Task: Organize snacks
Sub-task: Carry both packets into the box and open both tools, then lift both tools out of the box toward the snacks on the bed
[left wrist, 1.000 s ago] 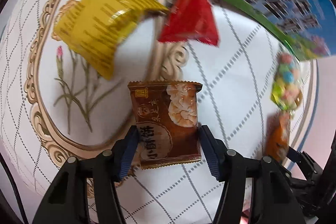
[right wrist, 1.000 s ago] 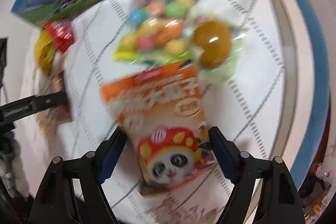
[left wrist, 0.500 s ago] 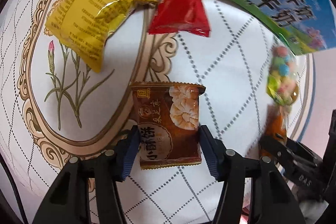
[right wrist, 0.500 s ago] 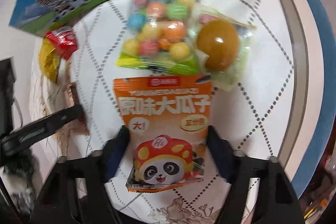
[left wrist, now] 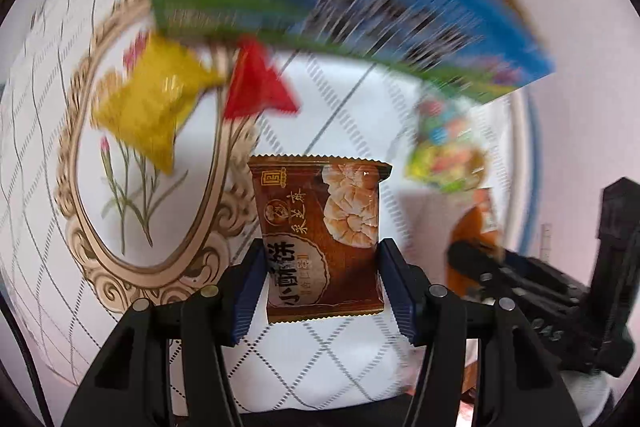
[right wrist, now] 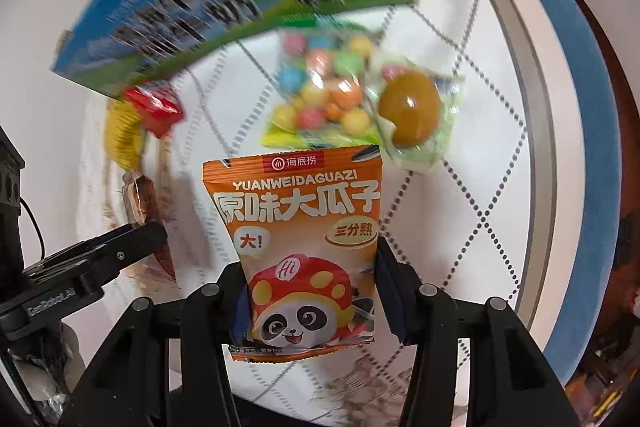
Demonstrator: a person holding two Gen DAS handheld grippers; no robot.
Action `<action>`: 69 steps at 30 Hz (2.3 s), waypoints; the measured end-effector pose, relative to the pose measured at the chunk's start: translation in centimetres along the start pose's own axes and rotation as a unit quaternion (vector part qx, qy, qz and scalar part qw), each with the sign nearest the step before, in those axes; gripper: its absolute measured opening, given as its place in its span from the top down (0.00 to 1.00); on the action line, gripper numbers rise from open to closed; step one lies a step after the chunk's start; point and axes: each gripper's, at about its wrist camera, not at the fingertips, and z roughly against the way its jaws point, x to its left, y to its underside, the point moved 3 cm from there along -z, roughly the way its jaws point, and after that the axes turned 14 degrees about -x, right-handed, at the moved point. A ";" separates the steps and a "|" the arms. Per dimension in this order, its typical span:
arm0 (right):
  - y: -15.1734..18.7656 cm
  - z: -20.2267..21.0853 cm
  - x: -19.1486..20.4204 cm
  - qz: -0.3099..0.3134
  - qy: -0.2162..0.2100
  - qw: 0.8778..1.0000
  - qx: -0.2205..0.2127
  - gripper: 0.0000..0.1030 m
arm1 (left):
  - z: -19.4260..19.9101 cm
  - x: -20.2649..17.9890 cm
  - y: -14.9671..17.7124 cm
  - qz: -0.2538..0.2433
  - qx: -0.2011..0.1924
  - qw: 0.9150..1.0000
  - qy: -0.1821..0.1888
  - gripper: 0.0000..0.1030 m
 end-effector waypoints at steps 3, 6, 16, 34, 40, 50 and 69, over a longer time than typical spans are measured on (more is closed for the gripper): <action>-2.0 2.6 1.4 0.002 -0.023 0.999 -0.026 0.47 | 3.4 -1.6 -2.6 -0.017 -0.034 0.999 0.020 0.48; -5.1 5.4 3.7 0.009 -0.045 0.997 -0.062 0.47 | 6.2 -2.2 -6.6 -0.054 -0.077 0.996 0.012 0.48; -17.6 5.0 9.5 0.039 -0.015 0.991 -0.130 0.47 | 6.5 -1.5 -19.0 -0.125 -0.087 0.985 -0.079 0.48; -22.1 -6.6 8.4 0.057 0.047 0.997 -0.022 0.38 | -7.2 4.2 -21.4 -0.171 0.051 0.968 -0.177 0.44; -21.2 -7.7 8.1 0.067 0.045 0.997 0.008 0.02 | -6.9 4.8 -21.4 -0.141 0.045 0.977 -0.154 0.23; -20.6 -5.2 7.0 0.071 0.057 0.996 -0.008 0.02 | -4.1 4.1 -20.7 -0.089 0.009 0.989 -0.121 0.14; -19.0 0.9 7.3 0.091 0.073 0.991 -0.072 0.02 | 4.5 2.2 -17.6 -0.069 -0.118 0.986 -0.093 0.14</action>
